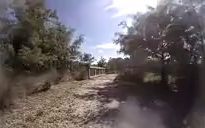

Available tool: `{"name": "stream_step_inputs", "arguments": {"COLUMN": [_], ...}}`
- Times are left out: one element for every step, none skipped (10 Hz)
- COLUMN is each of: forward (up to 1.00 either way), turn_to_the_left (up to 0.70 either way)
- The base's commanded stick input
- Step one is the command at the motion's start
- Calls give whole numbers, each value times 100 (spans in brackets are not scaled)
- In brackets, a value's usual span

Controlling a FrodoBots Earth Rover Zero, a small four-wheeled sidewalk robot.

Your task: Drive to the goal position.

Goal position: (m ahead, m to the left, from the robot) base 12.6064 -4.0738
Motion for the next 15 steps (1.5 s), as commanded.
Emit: {"name": "stream_step_inputs", "arguments": {"forward": [70,70,70,70,70,70,70,70,70,70,70,70,70,70,70], "turn_to_the_left": [-27,-27,-21,0,0,-7,-22,-26,-5,0,0,0,0,0,0]}}
